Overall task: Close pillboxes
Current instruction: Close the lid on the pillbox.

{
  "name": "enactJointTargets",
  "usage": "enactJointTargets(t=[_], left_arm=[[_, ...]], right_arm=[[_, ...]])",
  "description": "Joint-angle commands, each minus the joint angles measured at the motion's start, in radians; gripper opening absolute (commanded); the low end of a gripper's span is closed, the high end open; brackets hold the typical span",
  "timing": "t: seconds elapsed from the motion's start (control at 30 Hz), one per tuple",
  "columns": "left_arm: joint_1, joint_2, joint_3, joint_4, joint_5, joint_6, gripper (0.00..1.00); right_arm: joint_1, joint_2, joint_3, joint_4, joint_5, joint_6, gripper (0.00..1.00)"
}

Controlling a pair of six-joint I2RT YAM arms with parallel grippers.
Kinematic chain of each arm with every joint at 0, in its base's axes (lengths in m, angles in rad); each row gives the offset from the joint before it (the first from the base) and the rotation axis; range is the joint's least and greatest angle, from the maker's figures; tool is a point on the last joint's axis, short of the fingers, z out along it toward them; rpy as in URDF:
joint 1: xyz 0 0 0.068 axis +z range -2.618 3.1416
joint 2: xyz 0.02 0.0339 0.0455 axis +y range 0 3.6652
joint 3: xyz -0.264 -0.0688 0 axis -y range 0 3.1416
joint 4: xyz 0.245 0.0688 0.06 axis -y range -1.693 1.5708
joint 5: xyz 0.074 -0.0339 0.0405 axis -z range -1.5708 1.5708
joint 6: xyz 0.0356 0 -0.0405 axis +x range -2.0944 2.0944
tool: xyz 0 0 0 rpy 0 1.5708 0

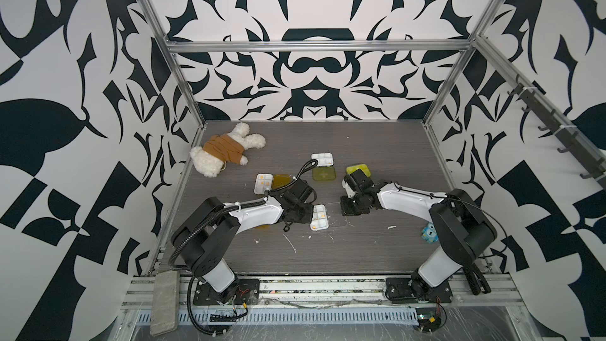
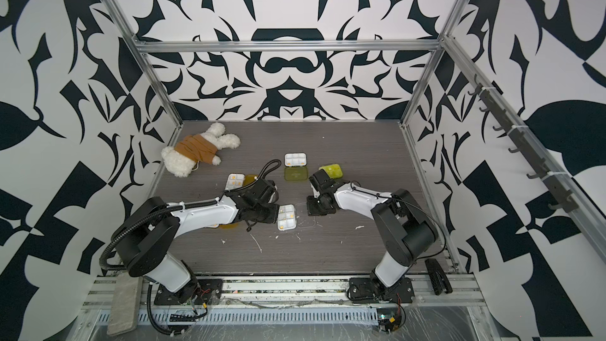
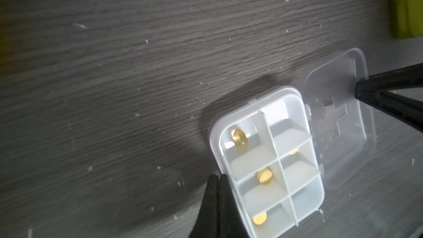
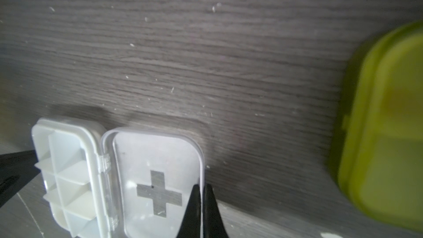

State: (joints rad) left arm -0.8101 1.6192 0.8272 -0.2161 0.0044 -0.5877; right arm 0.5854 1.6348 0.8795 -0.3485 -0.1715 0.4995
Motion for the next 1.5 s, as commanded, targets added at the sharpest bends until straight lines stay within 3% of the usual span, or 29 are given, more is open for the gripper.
enactJointTargets(t=[0.0, 0.23, 0.73, 1.47], left_arm=[[-0.006, 0.013, -0.007, 0.007, 0.014, -0.013, 0.0], [-0.006, 0.018, -0.008, 0.007, 0.014, -0.013, 0.0], [-0.007, 0.019, -0.008, 0.009, 0.012, -0.012, 0.0], [-0.01, 0.034, 0.001, 0.014, 0.016, -0.01, 0.0]], right_arm=[[0.002, -0.048, 0.021, -0.007, -0.034, 0.001, 0.14], [0.003, -0.063, 0.004, 0.044, -0.117, 0.009, 0.2], [0.001, -0.11, 0.005, 0.066, -0.216, 0.027, 0.2], [0.009, -0.117, 0.04, 0.067, -0.29, 0.042, 0.33]])
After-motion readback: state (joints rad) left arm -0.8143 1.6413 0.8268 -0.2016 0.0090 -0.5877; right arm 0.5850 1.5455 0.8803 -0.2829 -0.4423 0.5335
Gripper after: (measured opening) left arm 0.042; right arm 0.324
